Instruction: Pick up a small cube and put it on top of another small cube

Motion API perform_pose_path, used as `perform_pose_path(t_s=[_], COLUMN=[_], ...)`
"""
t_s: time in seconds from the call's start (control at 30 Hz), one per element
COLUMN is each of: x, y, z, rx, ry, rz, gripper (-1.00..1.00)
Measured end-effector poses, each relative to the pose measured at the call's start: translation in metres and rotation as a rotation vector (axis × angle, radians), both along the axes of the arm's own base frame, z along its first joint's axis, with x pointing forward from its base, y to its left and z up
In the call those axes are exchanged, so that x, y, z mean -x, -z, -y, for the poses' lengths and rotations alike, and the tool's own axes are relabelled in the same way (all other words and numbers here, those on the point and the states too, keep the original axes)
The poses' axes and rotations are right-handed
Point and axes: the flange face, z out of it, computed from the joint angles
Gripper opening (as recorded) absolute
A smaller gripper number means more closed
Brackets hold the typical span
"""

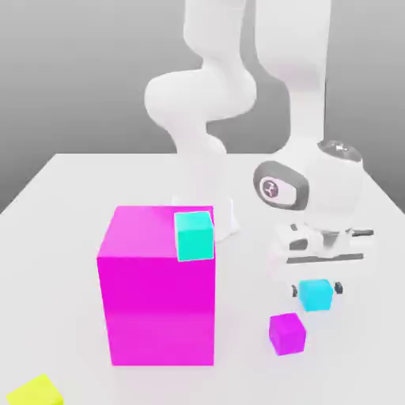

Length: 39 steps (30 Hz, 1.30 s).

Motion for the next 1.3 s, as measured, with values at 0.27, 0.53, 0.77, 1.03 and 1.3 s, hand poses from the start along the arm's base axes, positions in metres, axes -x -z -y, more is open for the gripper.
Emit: perform_pose_path(t_s=[0.27,0.53,0.77,1.03,1.3], x=[-0.002,-0.052,-0.12,-0.141,-0.138], y=[-0.029,-0.103,-0.191,-0.31,-0.272], z=[-0.002,0.027,0.098,0.21,0.229], rx=[-0.001,0.015,0.021,0.002,-0.003], ry=[0.001,0.022,0.046,0.08,0.086], rz=[0.002,0.008,0.006,0.0,0.0], gripper=[-1.0,-1.0,-1.0,-1.0,1.0])
